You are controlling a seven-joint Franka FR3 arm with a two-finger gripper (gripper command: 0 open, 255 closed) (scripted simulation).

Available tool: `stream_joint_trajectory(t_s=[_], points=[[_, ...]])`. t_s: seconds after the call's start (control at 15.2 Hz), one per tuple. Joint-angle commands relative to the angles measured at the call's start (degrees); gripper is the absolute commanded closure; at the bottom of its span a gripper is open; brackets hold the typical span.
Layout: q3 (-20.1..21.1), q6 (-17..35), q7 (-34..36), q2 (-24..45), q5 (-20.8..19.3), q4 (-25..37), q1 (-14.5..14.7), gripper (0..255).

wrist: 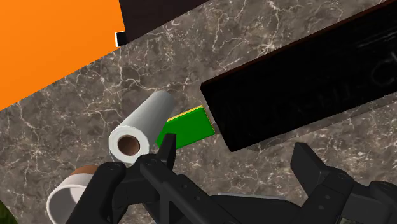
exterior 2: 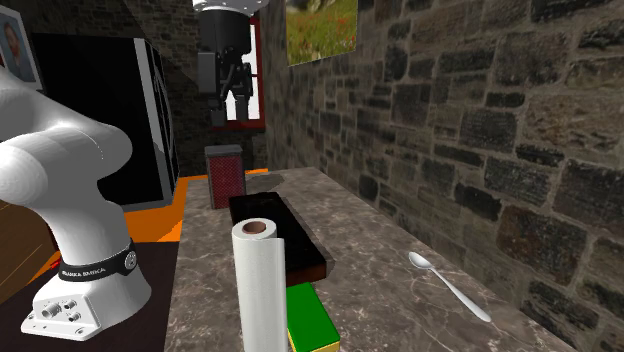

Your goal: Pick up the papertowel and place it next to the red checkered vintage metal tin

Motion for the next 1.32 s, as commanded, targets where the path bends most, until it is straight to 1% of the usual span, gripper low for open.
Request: stream_joint_trajectory(t_s=[0.0, 0.53, 0.92, 0.99, 1.25], points=[[0.0, 0.0, 0.0, 0.0, 0.0, 0.0, 0.0, 0], [-8.5, 11.3, -7.3, 10.0, -4.3, -1.2, -3.0, 0], [-14.8, 19.5, -13.0, 20.3, -5.4, 1.0, -4.4, 0], [-15.4, 20.3, -13.7, 21.6, -5.3, 1.4, -4.5, 0], [-15.9, 23.6, -13.7, 22.6, -5.4, -0.9, -4.6, 0]])
